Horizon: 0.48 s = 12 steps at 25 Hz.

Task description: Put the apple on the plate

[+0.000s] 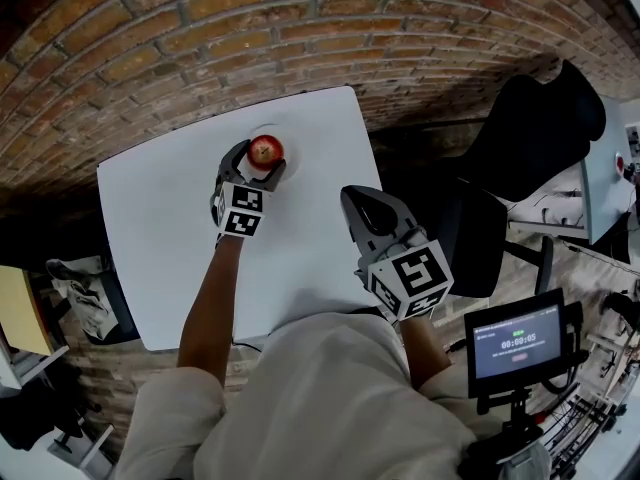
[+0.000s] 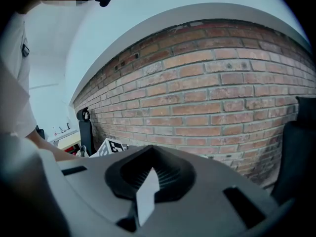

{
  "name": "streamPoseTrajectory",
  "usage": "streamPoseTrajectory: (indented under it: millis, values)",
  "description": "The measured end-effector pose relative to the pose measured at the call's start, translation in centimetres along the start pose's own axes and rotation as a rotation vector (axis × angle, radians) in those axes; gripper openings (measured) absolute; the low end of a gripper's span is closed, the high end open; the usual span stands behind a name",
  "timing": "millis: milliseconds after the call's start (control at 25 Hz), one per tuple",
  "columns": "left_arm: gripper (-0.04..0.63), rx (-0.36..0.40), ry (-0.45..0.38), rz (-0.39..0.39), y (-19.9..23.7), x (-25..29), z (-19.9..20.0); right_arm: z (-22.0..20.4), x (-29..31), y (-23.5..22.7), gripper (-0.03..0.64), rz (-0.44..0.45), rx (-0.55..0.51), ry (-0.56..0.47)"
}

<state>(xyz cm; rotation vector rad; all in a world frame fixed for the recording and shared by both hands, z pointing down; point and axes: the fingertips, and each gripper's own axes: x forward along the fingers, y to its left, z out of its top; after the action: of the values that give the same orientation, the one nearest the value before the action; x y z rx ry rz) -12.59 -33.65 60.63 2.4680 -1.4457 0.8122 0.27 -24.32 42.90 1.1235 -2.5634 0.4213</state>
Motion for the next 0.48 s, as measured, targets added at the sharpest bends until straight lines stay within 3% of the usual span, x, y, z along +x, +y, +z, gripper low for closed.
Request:
streamPoseTrajectory:
  millis: [480]
  values:
    - [0.347, -0.02, 0.073, -0.003, 1.0, 3.7, -2.5, -1.7, 0.1, -1.7, 0.003, -0.02, 0.035, 0.027]
